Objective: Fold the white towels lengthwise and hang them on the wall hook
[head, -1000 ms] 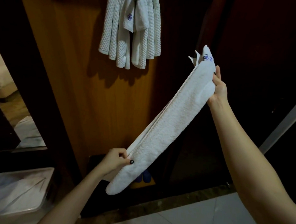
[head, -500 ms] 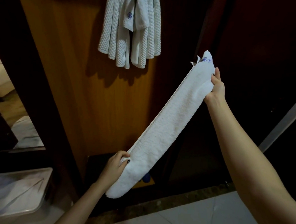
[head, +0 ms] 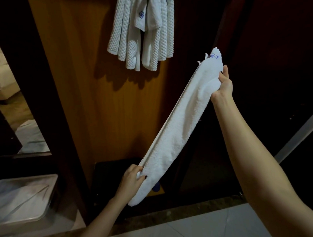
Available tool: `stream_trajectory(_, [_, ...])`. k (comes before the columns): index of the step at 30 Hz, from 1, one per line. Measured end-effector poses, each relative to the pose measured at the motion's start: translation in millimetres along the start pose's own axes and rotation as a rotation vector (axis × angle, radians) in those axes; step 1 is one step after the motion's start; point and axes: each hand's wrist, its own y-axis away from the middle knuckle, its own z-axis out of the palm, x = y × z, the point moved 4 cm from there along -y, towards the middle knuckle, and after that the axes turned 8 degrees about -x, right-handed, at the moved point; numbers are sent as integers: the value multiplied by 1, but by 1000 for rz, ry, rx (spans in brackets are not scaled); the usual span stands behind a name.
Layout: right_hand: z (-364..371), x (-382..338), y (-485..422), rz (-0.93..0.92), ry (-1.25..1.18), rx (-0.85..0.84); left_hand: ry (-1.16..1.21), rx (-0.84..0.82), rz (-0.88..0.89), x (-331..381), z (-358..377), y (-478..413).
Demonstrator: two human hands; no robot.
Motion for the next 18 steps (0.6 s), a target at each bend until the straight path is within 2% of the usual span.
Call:
stream_trajectory(8, [6,10,5,42,-18,-4,-459,-6,-143,5,9,-13])
stream_trajectory(10, [4,9,5,24,15,5,-390,2,-134,0,8,-16])
stream_trajectory(13, [-1,4,5,-2,36,26,-167,-26,-120,-11,-2,-20])
stream_trajectory(18, [-11,-7,2,-14,-7,65,138,-70,-172,-36,-47,-26])
